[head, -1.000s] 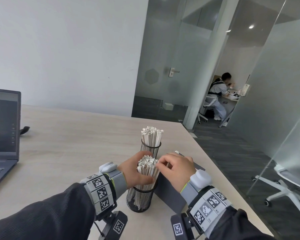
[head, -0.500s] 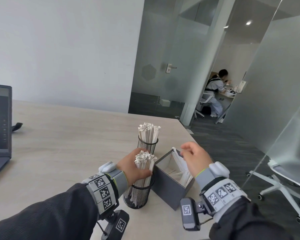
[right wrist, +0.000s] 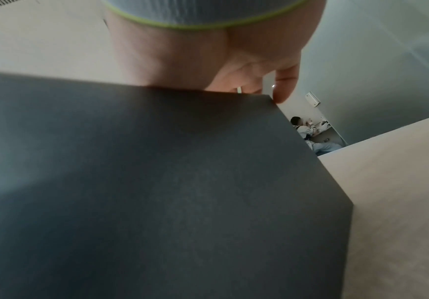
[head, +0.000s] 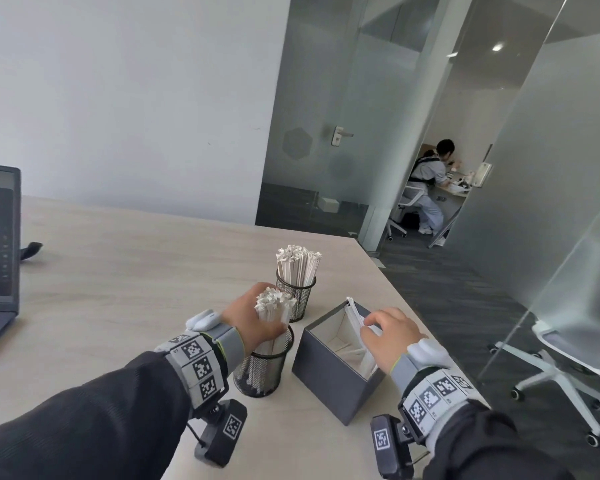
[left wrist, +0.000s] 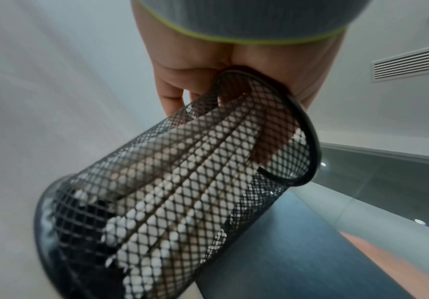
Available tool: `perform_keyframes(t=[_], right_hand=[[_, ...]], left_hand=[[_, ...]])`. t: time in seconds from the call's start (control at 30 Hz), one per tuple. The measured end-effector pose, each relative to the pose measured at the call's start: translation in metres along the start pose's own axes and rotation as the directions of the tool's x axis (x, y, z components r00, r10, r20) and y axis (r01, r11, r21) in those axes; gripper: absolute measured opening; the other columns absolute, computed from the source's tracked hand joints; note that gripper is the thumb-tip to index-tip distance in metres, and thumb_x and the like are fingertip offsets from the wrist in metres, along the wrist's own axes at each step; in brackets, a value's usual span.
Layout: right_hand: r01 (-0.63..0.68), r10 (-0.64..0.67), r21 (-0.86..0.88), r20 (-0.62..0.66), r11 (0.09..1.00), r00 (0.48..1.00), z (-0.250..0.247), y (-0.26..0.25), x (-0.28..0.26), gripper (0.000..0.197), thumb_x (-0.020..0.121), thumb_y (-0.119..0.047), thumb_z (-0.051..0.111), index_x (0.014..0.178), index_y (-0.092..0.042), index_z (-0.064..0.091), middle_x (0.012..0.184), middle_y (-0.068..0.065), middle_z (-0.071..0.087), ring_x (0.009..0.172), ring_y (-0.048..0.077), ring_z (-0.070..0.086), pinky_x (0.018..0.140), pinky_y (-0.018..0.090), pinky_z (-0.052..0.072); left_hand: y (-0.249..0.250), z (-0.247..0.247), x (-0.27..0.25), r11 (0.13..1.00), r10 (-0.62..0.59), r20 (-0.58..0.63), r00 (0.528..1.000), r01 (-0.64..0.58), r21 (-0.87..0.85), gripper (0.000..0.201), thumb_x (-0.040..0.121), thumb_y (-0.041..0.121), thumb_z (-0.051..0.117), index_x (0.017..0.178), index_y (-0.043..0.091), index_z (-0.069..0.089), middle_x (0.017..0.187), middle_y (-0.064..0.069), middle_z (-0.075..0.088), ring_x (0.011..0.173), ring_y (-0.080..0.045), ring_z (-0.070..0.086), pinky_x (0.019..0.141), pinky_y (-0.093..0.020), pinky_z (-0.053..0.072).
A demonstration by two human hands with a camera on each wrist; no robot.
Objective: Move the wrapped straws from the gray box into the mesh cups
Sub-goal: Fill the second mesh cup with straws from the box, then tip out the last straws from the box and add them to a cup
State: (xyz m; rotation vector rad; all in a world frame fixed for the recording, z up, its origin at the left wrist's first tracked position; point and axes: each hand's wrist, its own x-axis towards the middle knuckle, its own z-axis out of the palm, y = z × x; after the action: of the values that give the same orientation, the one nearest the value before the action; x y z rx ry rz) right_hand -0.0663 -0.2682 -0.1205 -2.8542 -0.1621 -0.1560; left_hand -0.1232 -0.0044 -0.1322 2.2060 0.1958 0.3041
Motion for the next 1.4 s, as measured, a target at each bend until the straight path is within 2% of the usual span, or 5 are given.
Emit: perform_keyframes(t=[0.43, 0.8, 1.1, 1.27, 1.4], right_hand=[[-0.050, 0.056, -0.077, 0.077, 0.996, 0.995, -0.015, -0.009, -0.012, 0.032, 0.090, -0.037, 0.034, 0.066, -0.019, 0.045, 0.079, -0.002, 0.054, 0.064, 0.022, 0.051, 0.054, 0.029, 0.031], [-0.104, 0.083, 0.221, 0.100, 0.970, 0.991, -0.009, 0.003, -0.018, 0.061, 0.090, -0.008, 0.034, 0.134, -0.045, 0.055, 0.137, 0.000, 0.059, 0.102, 0.026, 0.064, 0.079, 0.026, 0.049], [0.004, 0.033, 0.307, -0.116, 0.952, 0.993, 0.001, 0.023, -0.054, 0.058, 0.100, -0.014, 0.034, 0.141, -0.055, 0.038, 0.064, -0.007, 0.046, 0.057, 0.012, 0.047, 0.053, 0.024, 0.037], [0.067, -0.024, 0.361, -0.122, 0.930, 0.992, 0.001, 0.034, -0.066, 0.055, 0.100, -0.015, 0.036, 0.141, -0.052, 0.042, 0.079, -0.006, 0.062, 0.062, 0.012, 0.052, 0.065, 0.029, 0.045], [0.197, -0.138, 0.302, -0.206, 0.933, 0.969, 0.002, 0.042, -0.062, 0.052, 0.092, -0.006, 0.046, 0.137, -0.033, 0.053, 0.138, -0.007, 0.055, 0.116, 0.016, 0.055, 0.095, 0.021, 0.040]], left_hand=[[-0.002, -0.030, 0.007, 0.985, 0.126, -0.133, 0.983, -0.140, -0.098, 0.102, 0.060, 0.043, 0.091, 0.144, 0.029, 0.035, 0.139, 0.002, 0.053, 0.126, -0.017, 0.051, 0.100, -0.029, 0.039], [0.054, 0.003, -0.040, 0.884, 0.462, -0.026, 0.886, -0.463, -0.067, 0.041, 0.088, 0.027, 0.065, 0.128, 0.029, 0.059, 0.138, 0.016, 0.052, 0.130, -0.001, 0.045, 0.103, -0.001, 0.022], [0.046, 0.063, -0.063, 0.943, 0.174, 0.068, 0.982, -0.147, -0.300, 0.114, 0.059, 0.055, 0.064, 0.156, 0.029, 0.010, 0.158, 0.014, 0.017, 0.147, -0.005, 0.014, 0.119, -0.028, 0.017], [0.034, 0.073, -0.057, 0.811, -0.049, 0.240, 0.970, 0.179, -0.557, 0.121, 0.053, 0.045, 0.074, 0.156, 0.032, 0.011, 0.140, 0.012, 0.039, 0.127, -0.011, 0.042, 0.113, -0.035, 0.031], [0.027, 0.080, -0.053, 0.652, -0.116, 0.352, 0.929, 0.339, -0.678, 0.119, 0.051, 0.046, 0.083, 0.153, 0.031, 0.022, 0.127, -0.007, 0.064, 0.112, -0.024, 0.062, 0.105, -0.042, 0.044]])
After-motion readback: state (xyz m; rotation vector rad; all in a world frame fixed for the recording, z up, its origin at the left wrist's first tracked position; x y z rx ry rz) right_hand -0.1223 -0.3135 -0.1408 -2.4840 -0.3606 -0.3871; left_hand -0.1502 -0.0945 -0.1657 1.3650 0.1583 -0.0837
